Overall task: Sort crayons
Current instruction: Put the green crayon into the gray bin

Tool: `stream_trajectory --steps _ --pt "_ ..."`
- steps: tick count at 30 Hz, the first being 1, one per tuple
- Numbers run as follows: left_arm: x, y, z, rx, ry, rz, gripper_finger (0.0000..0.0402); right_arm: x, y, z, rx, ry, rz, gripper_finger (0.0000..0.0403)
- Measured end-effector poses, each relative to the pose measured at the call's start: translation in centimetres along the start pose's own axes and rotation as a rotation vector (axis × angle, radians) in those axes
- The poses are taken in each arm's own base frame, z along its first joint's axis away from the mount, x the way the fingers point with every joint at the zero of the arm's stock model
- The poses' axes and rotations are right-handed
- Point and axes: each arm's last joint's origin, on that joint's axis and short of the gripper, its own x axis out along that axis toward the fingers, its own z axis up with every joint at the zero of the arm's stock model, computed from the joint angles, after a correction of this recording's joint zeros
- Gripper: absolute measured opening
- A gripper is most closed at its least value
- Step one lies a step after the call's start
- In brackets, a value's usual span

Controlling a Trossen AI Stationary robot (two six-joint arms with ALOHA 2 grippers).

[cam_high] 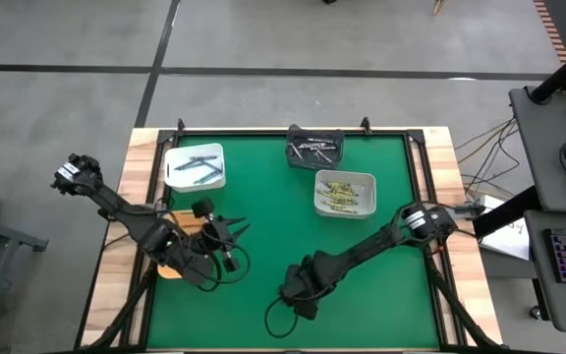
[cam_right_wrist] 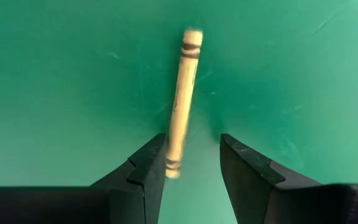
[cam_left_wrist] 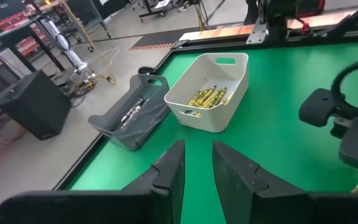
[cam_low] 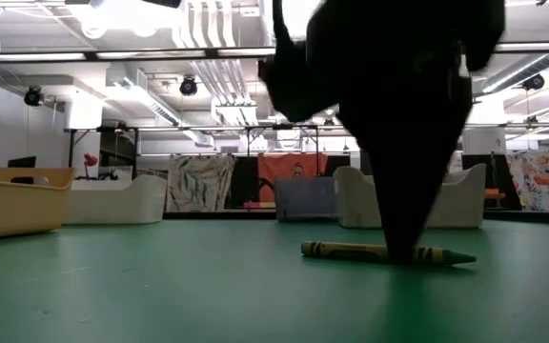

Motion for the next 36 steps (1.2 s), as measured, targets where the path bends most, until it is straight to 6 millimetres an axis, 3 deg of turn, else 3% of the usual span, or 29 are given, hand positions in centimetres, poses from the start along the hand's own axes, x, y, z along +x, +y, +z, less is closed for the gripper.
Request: stream_trajectory --steps 11,21,30,36 --pt "0.6 -1.5 0.5 0.010 0.004 0.004 0.0064 1.4 0.6 0.0 -0.003 0.001 -0.025 0.0119" --pt "1.0 -4.4 -0.4 -0.119 -0.004 -0.029 0.0064 1.2 1.2 -0.2 -0.174 -0.023 -0.033 0.0015" --pt "-3.5 -9.0 0.5 -0.299 -0.070 -0.146 0.0064 -0.9 1.9 0.6 -0.446 -0.115 -0.117 0.0012" --pt "-6.6 -11.8 2.2 -0.254 -0.182 -0.097 0.0064 -2.6 1.4 1.2 -0.599 -0.120 -0.223 0.0012"
